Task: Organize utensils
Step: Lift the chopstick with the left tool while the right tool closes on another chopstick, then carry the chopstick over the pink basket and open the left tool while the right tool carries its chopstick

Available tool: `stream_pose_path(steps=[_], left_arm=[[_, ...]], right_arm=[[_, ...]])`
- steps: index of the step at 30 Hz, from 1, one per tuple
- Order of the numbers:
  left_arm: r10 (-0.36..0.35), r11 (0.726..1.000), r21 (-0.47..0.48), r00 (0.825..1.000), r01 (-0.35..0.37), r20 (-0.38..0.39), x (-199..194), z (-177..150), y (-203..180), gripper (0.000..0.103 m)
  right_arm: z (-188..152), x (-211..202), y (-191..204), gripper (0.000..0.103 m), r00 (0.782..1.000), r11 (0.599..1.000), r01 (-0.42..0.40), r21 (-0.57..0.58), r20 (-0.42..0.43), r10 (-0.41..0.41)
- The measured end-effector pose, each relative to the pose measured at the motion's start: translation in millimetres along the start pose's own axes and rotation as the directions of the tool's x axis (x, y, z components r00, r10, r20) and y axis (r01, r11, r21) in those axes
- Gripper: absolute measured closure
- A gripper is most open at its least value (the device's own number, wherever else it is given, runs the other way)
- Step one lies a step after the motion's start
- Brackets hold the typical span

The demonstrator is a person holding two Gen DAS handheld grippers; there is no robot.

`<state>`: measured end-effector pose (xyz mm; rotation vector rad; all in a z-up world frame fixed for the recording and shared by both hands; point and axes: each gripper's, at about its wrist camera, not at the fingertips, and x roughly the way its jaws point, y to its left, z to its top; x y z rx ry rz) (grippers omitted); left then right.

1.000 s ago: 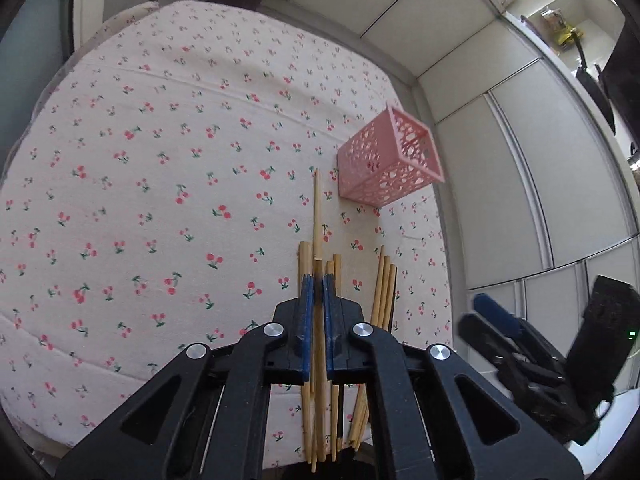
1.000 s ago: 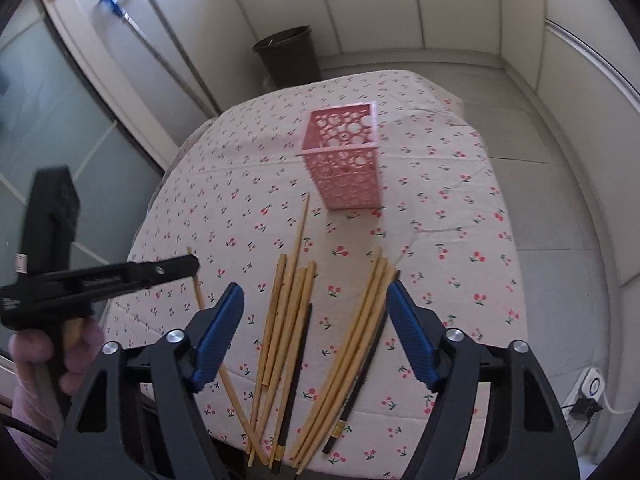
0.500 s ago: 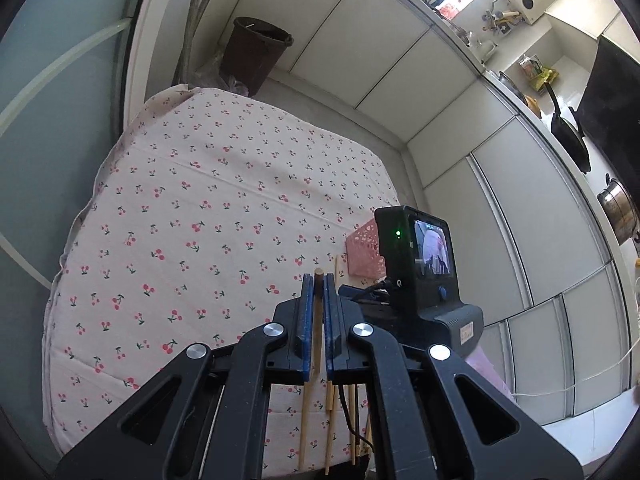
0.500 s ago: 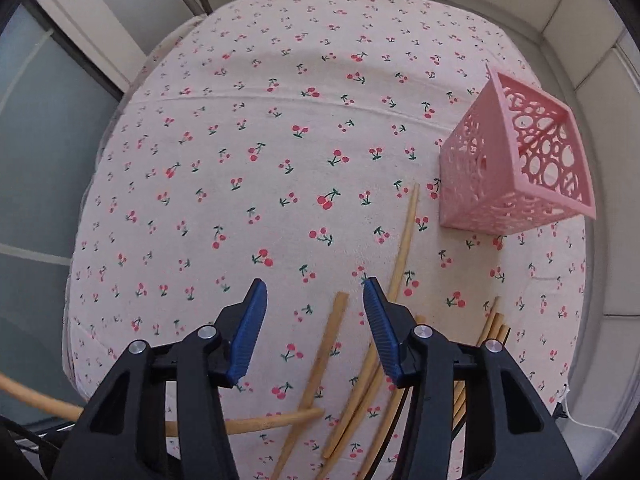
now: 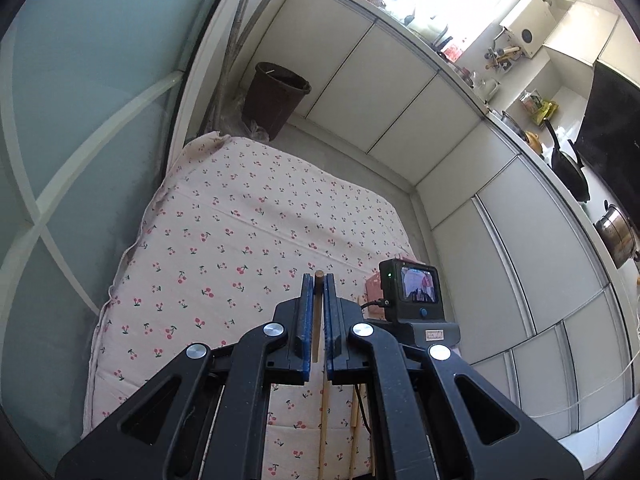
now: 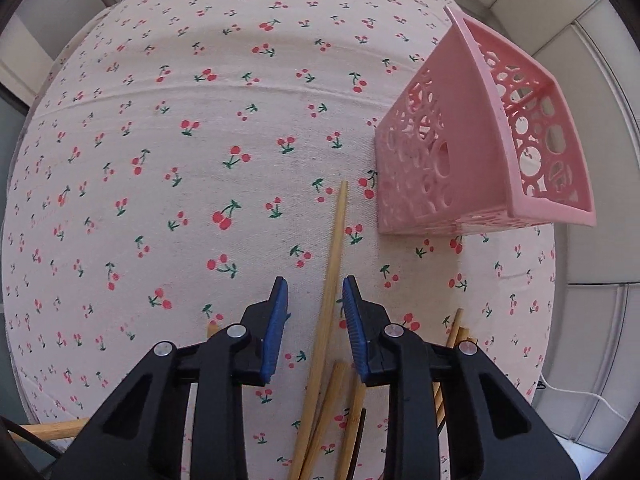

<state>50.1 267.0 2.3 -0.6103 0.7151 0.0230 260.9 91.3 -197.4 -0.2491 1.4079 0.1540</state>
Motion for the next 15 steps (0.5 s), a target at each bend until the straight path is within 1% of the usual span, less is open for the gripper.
stream_pose_path(steps=[4, 5, 6, 9, 12, 15], left_arm=[[-0.028, 1.0, -0.01, 1.0, 0.028, 0.002, -1.1, 1.7, 1.9, 0.099], [-0.031, 0.999, -0.013, 1.0, 0.031, 0.002, -0.8, 2.2, 2.7, 0.099], [-0.036, 0.999, -0.019, 0.999, 0.036, 0.002, -0.6, 2.5, 4.3, 0.099], [-0.04, 0.999, -0.031, 0.999, 0.041, 0.001, 0.4, 4.0, 7.9, 0.099], [-0.045, 0.998, -0.04, 0.999, 0.045, 0.007, -0.4, 3.6, 9.4, 0.099], [-0.041, 0.999, -0.032, 0.999, 0.042, 0.016, -1.7, 3.6, 5.7, 0.099]], right_arm=[[4.0, 6.4, 0.5, 0.075, 1.0, 1.0, 0.016, -0.005, 0.013, -0.016], [4.6, 7.3, 2.4, 0.083, 1.0, 1.0, -0.002, -0.008, 0.012, 0.002], [5.7, 7.3, 6.1, 0.097, 1.0, 1.0, -0.026, -0.01, 0.012, 0.026], [-0.3, 5.3, 14.1, 0.096, 0.998, 1.0, 0.004, -0.026, 0.056, -0.002], [-16.4, -1.0, 11.0, 0.097, 0.991, 0.998, -0.06, -0.016, 0.119, 0.062], [-30.0, -24.2, 3.1, 0.097, 0.972, 0.994, -0.105, -0.015, 0.21, 0.106]])
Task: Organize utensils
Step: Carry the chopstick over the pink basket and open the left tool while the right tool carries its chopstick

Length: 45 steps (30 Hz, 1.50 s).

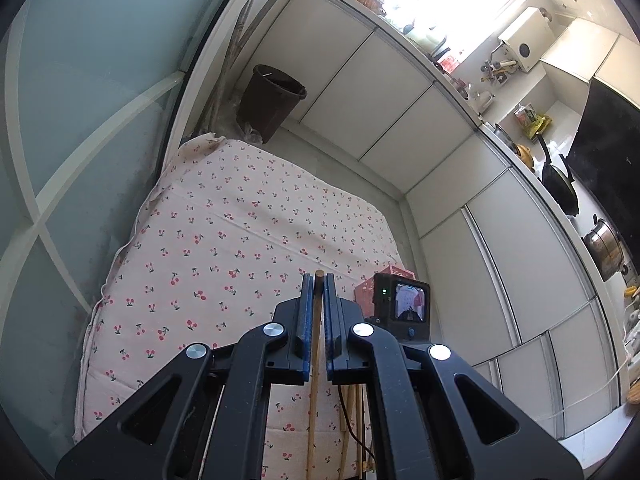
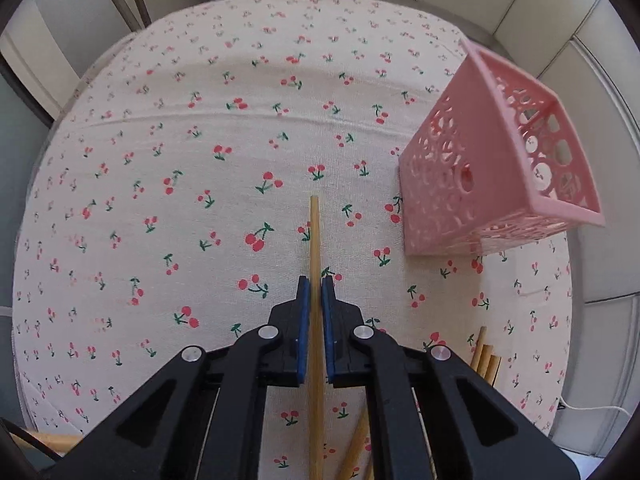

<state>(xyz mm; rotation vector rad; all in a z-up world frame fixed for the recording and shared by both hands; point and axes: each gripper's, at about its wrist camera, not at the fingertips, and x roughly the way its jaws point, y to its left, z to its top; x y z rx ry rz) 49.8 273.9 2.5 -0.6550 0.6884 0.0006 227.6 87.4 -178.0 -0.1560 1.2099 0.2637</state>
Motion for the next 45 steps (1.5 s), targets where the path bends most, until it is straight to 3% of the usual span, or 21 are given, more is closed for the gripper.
stream_pose_path(steps=[4, 13, 18, 23, 29, 36, 41, 45], left_arm=[[0.002, 1.0, 0.016, 1.0, -0.002, 0.001, 1.9, -2.1, -7.7, 0.099], [0.009, 0.998, 0.068, 1.0, -0.01, 0.012, 6.6, -14.1, -36.5, 0.099], [0.029, 0.996, 0.081, 0.999, -0.03, 0.016, 13.9, -20.9, -57.0, 0.099], [0.001, 0.997, 0.08, 1.0, -0.003, 0.025, 21.6, -18.3, -85.3, 0.099], [-0.028, 0.982, 0.187, 0.994, 0.007, 0.109, 35.0, 6.1, -153.9, 0.099], [-0.044, 0.967, 0.255, 0.985, -0.001, 0.168, 77.2, 33.5, -206.4, 0.099], [-0.018, 0.954, 0.298, 0.98, -0.043, 0.199, 112.5, 38.1, -218.8, 0.098], [0.016, 0.948, 0.311, 0.988, -0.063, 0.154, 150.1, 32.8, -215.2, 0.094]], right_arm=[[-16.6, -57.9, -13.1, 0.097, 0.99, 0.999, -0.042, -0.017, 0.135, 0.044], [-85.2, -194.9, -80.8, 0.097, 0.932, 0.993, -0.117, 0.009, 0.346, 0.107], [-102.0, -267.2, -140.6, 0.097, 0.884, 0.981, -0.169, 0.091, 0.454, 0.11], [-94.5, -322.3, -201.9, 0.097, 0.809, 0.963, -0.201, 0.182, 0.584, 0.059], [-54.0, -320.2, -247.0, 0.097, 0.741, 0.915, -0.317, 0.251, 0.668, 0.074], [-8.9, -280.0, -266.1, 0.097, 0.726, 0.871, -0.408, 0.274, 0.675, 0.128], [17.4, -264.8, -268.9, 0.096, 0.72, 0.862, -0.43, 0.267, 0.677, 0.15], [28.6, -251.3, -265.3, 0.096, 0.73, 0.864, -0.423, 0.271, 0.667, 0.149]])
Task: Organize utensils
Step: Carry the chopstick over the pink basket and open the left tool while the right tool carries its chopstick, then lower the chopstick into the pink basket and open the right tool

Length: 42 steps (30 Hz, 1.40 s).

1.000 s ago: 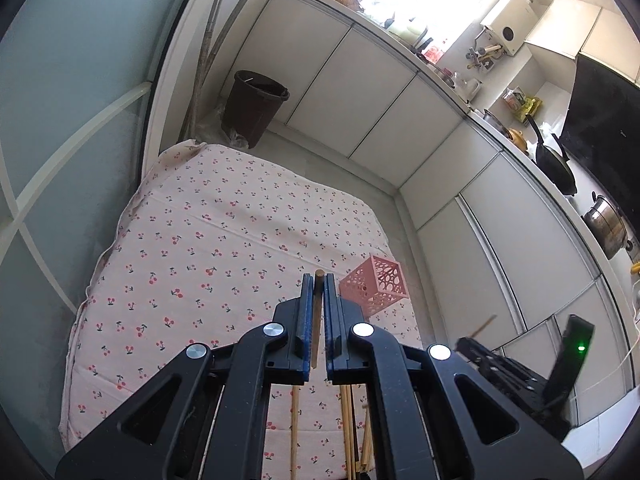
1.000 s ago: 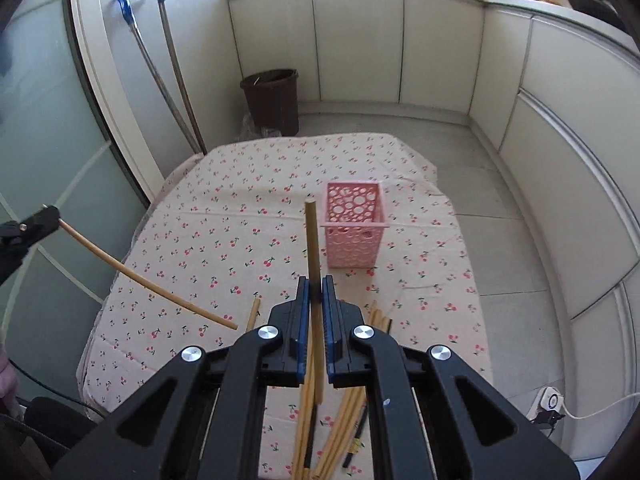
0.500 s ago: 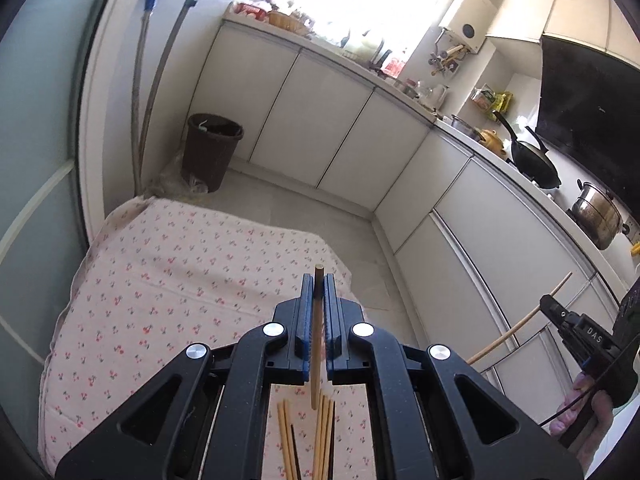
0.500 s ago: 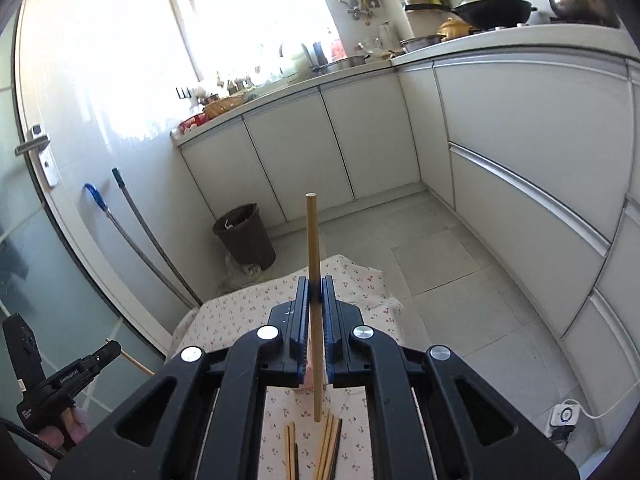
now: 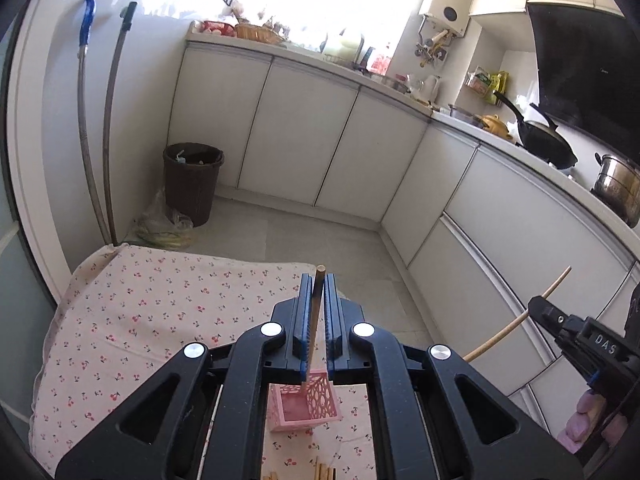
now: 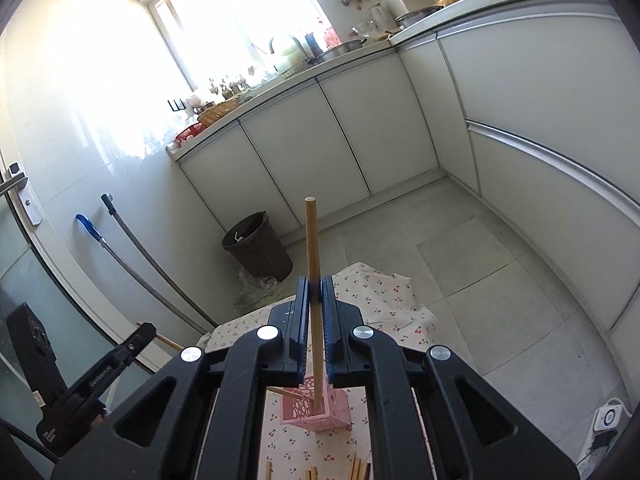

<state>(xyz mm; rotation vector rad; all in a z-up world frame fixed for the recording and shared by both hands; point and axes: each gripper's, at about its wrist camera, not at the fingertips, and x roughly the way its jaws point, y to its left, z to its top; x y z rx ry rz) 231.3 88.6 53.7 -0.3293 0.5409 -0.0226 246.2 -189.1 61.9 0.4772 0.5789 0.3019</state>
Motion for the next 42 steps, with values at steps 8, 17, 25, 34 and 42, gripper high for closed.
stream_pose_path(steps=[8, 17, 25, 34, 42], left_arm=[[0.043, 0.987, -0.154, 0.998, -0.037, 0.034, -23.6, 0.8, 34.2, 0.055], [0.087, 0.973, -0.22, 0.993, -0.067, 0.083, -65.0, 10.7, 62.1, 0.044], [0.087, 0.977, -0.198, 0.996, -0.083, 0.013, -46.8, 4.7, 70.4, 0.044], [0.04, 0.989, -0.139, 0.996, -0.052, -0.083, -28.3, -12.6, 56.8, 0.04], [0.044, 0.997, -0.051, 0.993, -0.05, -0.109, -30.1, -28.2, 31.8, 0.03]], right_arm=[[-8.4, 17.5, 5.6, 0.096, 1.0, 1.0, 0.011, -0.011, -0.028, -0.012], [-21.8, 41.4, 21.1, 0.096, 0.999, 0.999, 0.041, -0.024, -0.033, -0.042], [-41.1, 88.2, 29.9, 0.093, 0.995, 1.0, 0.014, -0.003, -0.094, -0.015], [-60.9, 78.5, 53.2, 0.072, 0.988, 0.992, 0.038, -0.117, -0.146, -0.055], [-82.9, 48.2, 44.0, 0.053, 0.981, 0.985, 0.087, -0.15, -0.158, -0.111]])
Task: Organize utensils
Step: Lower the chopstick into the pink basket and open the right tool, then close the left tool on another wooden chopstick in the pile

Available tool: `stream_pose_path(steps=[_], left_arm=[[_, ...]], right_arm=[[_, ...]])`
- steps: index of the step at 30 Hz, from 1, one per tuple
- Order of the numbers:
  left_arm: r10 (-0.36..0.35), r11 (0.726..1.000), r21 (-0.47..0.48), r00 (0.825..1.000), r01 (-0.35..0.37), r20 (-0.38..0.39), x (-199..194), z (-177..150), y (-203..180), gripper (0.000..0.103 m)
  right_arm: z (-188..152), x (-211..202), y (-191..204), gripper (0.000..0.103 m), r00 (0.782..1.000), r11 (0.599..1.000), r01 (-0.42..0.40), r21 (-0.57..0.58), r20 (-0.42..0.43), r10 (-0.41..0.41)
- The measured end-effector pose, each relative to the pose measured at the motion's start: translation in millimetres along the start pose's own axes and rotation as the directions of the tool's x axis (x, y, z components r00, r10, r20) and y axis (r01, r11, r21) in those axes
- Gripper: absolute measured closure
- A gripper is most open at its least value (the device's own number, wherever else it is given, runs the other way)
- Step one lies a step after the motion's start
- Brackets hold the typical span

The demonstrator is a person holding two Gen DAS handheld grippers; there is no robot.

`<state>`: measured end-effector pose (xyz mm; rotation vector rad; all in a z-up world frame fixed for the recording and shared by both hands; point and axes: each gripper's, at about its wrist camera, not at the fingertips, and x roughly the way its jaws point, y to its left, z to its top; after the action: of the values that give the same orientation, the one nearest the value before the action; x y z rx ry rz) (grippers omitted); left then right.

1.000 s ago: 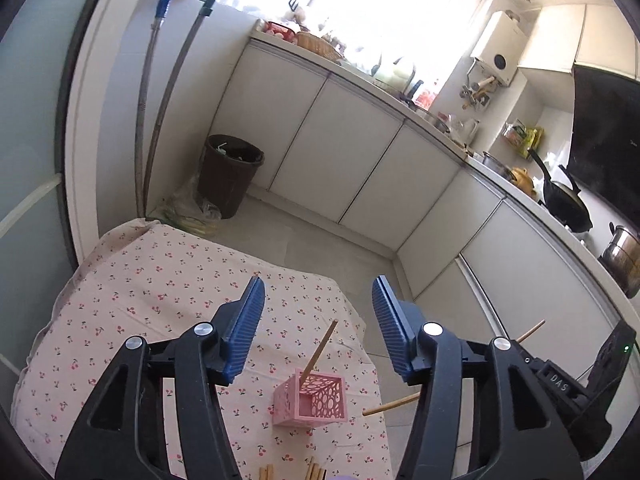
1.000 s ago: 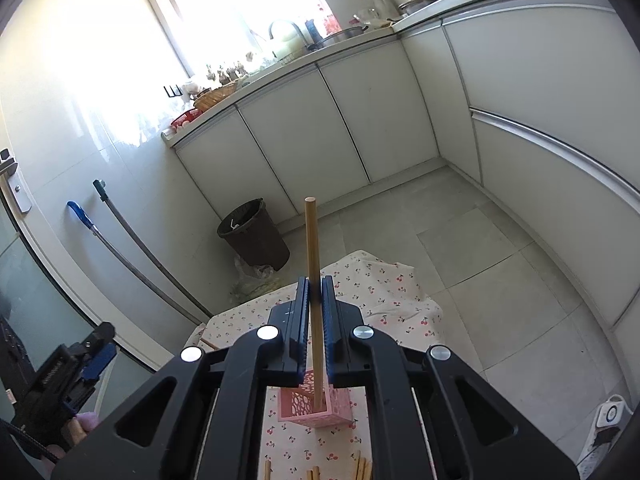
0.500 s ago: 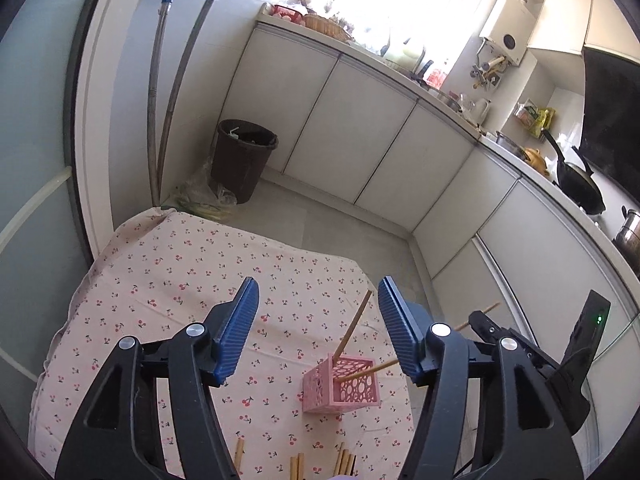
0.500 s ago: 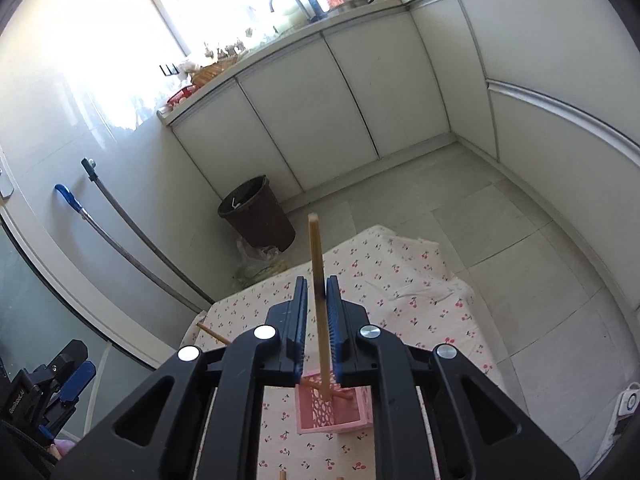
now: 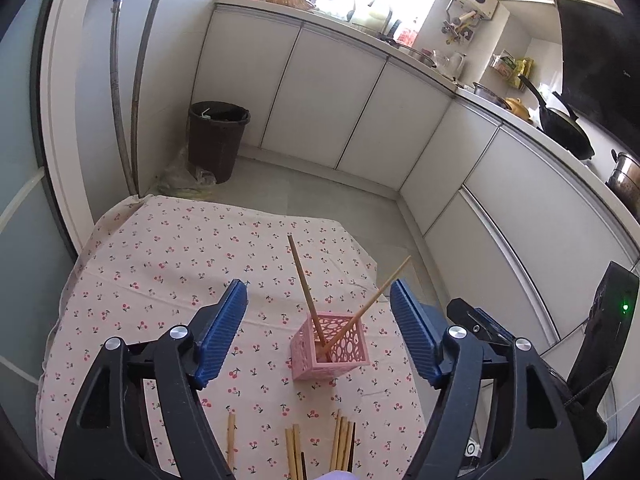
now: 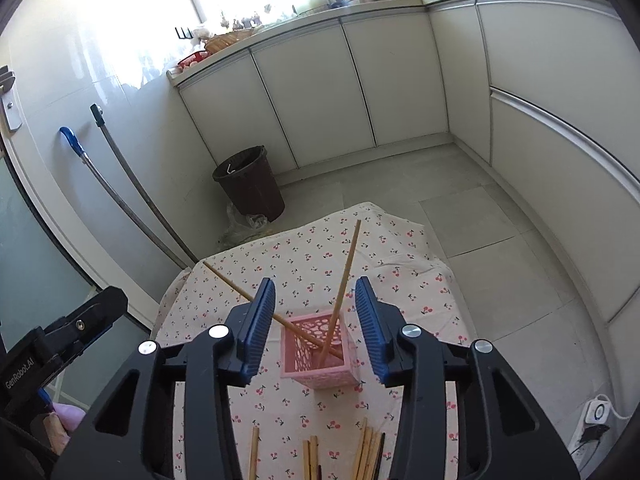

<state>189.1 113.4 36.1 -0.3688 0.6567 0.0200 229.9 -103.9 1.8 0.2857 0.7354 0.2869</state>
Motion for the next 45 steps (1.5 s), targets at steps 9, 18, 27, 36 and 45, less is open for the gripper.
stream_pose_path(steps=[9, 18, 27, 36, 45], left_arm=[[0.039, 0.997, 0.072, 0.998, -0.036, -0.042, 2.0, -33.1, -9.7, 0.019], [0.086, 0.992, 0.102, 0.984, -0.071, -0.157, 13.7, -74.6, -4.1, 0.009], [0.183, 0.975, 0.184, 0.929, -0.128, -0.323, 43.1, -104.6, 20.0, 0.007], [0.141, 0.985, 0.004, 0.8, -0.171, -0.583, 89.7, -131.7, 86.4, 0.007], [0.15, 0.983, 0.01, 0.78, -0.182, -0.607, 116.9, -150.8, 96.0, 0.012]], right_arm=[[-29.6, -33.6, -14.1, 0.03, 0.993, 0.991, 0.12, -0.053, 0.019, -0.119], [-70.3, -41.9, -28.3, 0.012, 0.979, 0.975, 0.192, -0.115, -0.053, -0.199], [-119.3, -32.6, -46.6, 0.011, 0.947, 0.981, 0.17, -0.097, -0.26, -0.189], [-149.6, -27.9, -44.3, 0.011, 0.917, 0.986, 0.132, -0.1, -0.364, -0.16], [-160.9, -5.6, -93.2, 0.011, 0.862, 0.97, 0.112, 0.217, -0.507, 0.014]])
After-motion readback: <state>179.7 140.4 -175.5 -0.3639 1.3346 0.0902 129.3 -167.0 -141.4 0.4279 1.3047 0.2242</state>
